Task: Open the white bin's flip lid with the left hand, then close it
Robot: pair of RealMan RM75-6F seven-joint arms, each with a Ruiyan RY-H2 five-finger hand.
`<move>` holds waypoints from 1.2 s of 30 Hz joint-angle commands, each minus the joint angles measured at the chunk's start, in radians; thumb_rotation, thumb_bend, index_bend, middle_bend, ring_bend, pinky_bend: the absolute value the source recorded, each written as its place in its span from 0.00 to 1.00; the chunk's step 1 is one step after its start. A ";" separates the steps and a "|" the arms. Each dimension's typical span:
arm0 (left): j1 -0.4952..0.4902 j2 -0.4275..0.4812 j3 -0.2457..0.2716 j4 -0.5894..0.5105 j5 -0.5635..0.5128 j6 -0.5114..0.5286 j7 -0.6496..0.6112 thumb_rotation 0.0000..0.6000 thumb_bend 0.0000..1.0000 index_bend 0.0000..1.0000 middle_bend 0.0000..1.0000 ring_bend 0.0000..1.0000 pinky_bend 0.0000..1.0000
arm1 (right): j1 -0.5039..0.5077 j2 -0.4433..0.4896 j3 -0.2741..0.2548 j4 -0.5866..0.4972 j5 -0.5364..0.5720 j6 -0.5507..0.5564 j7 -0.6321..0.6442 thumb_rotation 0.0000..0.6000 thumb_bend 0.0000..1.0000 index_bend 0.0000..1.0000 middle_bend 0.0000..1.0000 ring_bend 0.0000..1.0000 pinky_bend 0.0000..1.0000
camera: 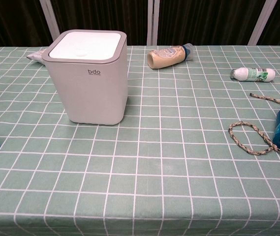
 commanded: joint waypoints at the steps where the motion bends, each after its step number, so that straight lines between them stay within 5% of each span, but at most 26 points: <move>1: 0.001 -0.001 -0.001 0.001 -0.001 0.001 -0.002 1.00 0.07 0.07 0.08 0.03 0.15 | -0.001 0.002 0.000 -0.002 -0.002 0.003 -0.002 1.00 0.21 0.00 0.00 0.00 0.00; 10: -0.028 0.010 -0.004 -0.017 0.030 -0.024 0.008 1.00 0.08 0.07 0.08 0.03 0.15 | -0.003 0.003 0.002 -0.001 0.007 0.002 0.000 1.00 0.21 0.00 0.00 0.00 0.00; 22: -0.276 -0.002 -0.094 -0.182 0.156 -0.247 0.142 1.00 0.08 0.07 0.08 0.03 0.15 | 0.000 -0.003 0.002 0.016 0.017 -0.009 0.000 1.00 0.21 0.00 0.00 0.00 0.00; 27: -0.378 -0.060 -0.144 -0.191 0.121 -0.357 0.208 1.00 0.08 0.07 0.09 0.03 0.15 | -0.005 -0.013 0.002 0.036 0.028 -0.010 0.015 1.00 0.21 0.00 0.00 0.00 0.00; 36: -0.468 -0.129 -0.138 -0.142 0.027 -0.489 0.208 1.00 0.08 0.07 0.13 0.03 0.15 | -0.006 -0.014 0.003 0.062 0.034 -0.017 0.047 1.00 0.21 0.00 0.00 0.00 0.00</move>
